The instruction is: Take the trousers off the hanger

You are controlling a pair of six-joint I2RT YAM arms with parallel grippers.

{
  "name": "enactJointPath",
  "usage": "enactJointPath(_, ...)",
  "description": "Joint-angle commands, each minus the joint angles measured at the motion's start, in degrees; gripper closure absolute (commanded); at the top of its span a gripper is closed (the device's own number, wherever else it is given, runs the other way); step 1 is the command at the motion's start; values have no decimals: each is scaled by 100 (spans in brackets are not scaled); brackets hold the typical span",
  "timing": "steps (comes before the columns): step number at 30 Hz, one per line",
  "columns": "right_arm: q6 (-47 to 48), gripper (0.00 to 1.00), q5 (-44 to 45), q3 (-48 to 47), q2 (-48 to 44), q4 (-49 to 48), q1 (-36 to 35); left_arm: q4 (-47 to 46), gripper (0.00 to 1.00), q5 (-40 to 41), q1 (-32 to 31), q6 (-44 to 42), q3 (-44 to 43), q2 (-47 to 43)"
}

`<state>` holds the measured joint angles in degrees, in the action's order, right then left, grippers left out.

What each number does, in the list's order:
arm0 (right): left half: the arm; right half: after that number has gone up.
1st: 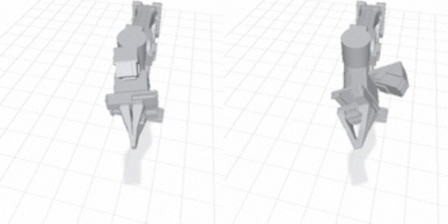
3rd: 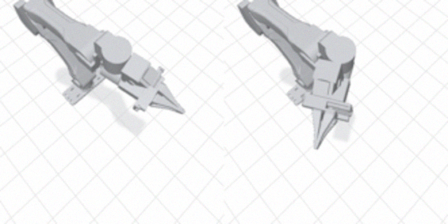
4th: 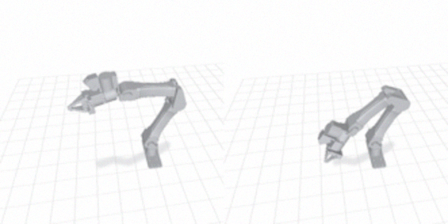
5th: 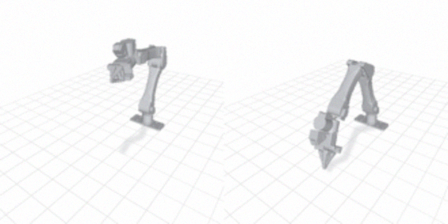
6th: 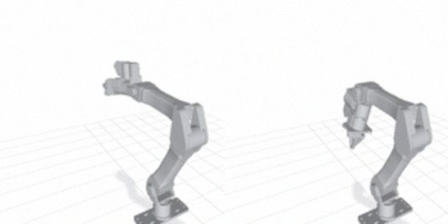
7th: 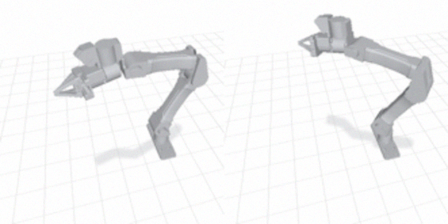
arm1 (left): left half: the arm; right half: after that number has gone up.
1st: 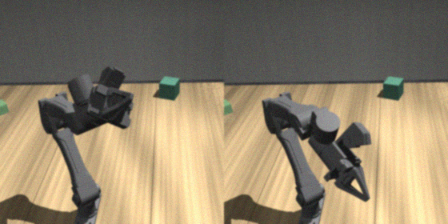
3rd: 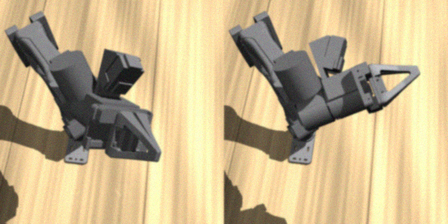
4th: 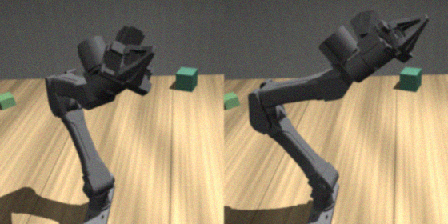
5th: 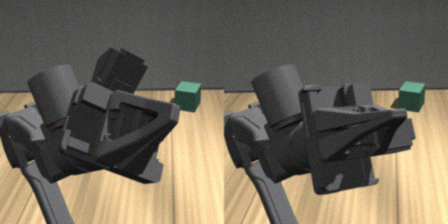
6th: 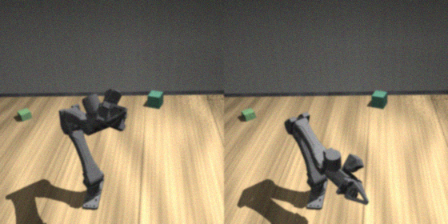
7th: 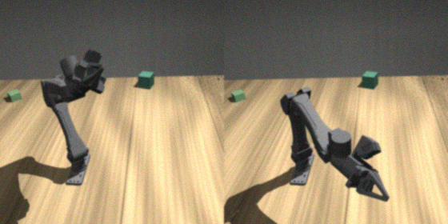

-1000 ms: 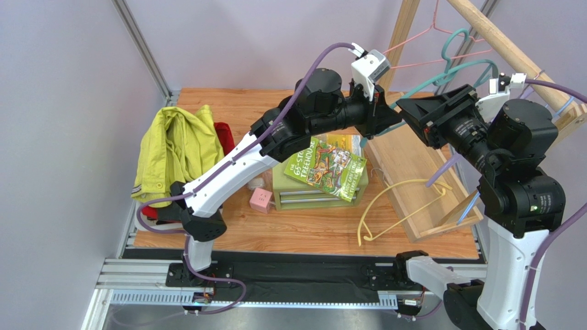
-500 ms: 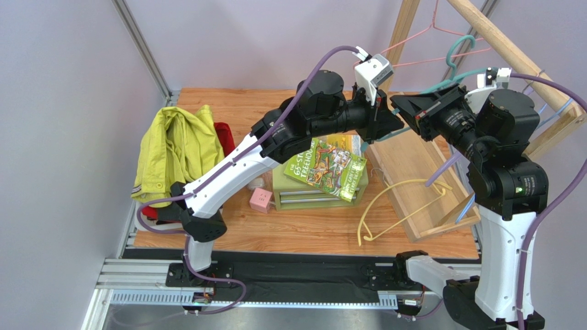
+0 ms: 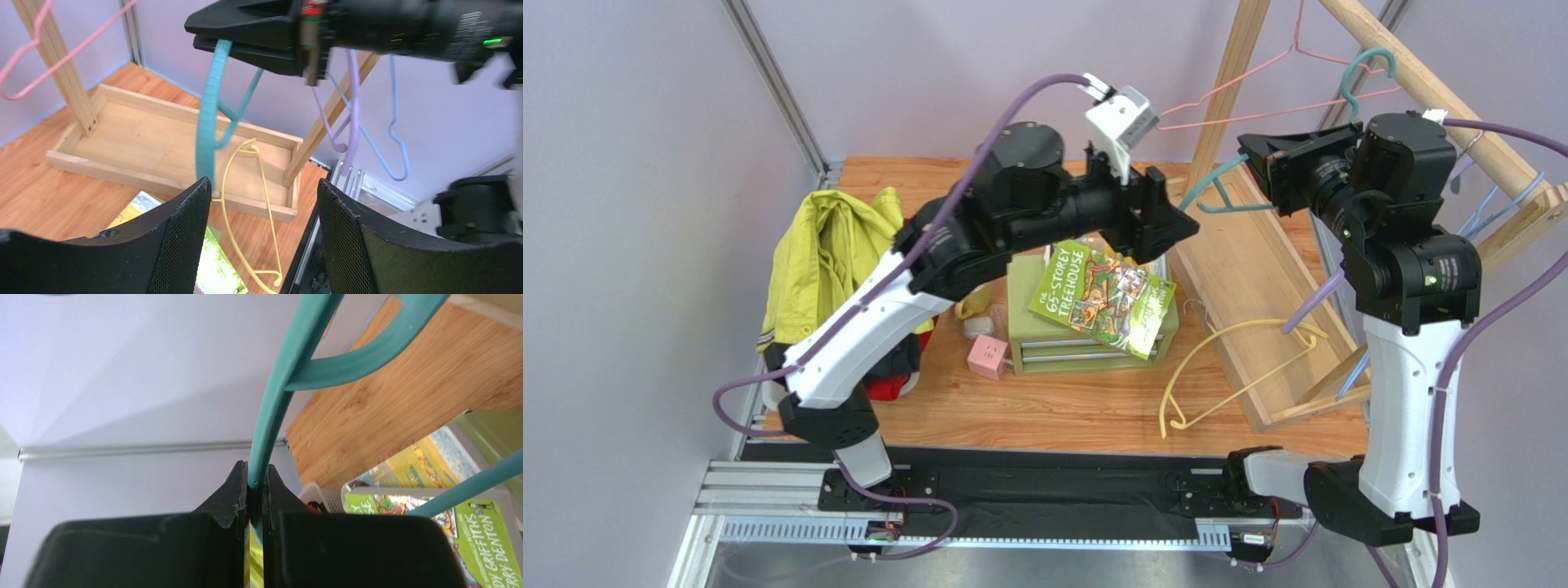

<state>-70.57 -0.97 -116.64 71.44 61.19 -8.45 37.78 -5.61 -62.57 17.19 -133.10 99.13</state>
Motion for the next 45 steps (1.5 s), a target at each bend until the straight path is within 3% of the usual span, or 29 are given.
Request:
enactJointPath(1,-545,100,1397,-254,151,-116,19,212,31,209,-36,-146,-23,-807)
enactJointPath(12,-1126,100,2628,-509,379,-230,53,809,34,288,-36,-234,311,-1546)
enactJointPath(23,-1609,100,2602,-693,652,-221,291,1003,34,358,-28,-418,407,-1695)
enactJointPath(30,-1654,96,2154,-35,240,-406,300,1144,33,341,16,-594,399,-1660)
enactJointPath(36,-1373,73,1768,466,-200,-476,300,1170,32,174,113,-638,399,-1616)
enactJointPath(42,-1109,40,1153,283,-332,-257,291,1258,31,-203,139,-551,486,-1485)
enactJointPath(45,-951,32,880,-25,-324,182,291,1267,32,-458,148,-471,653,-1493)
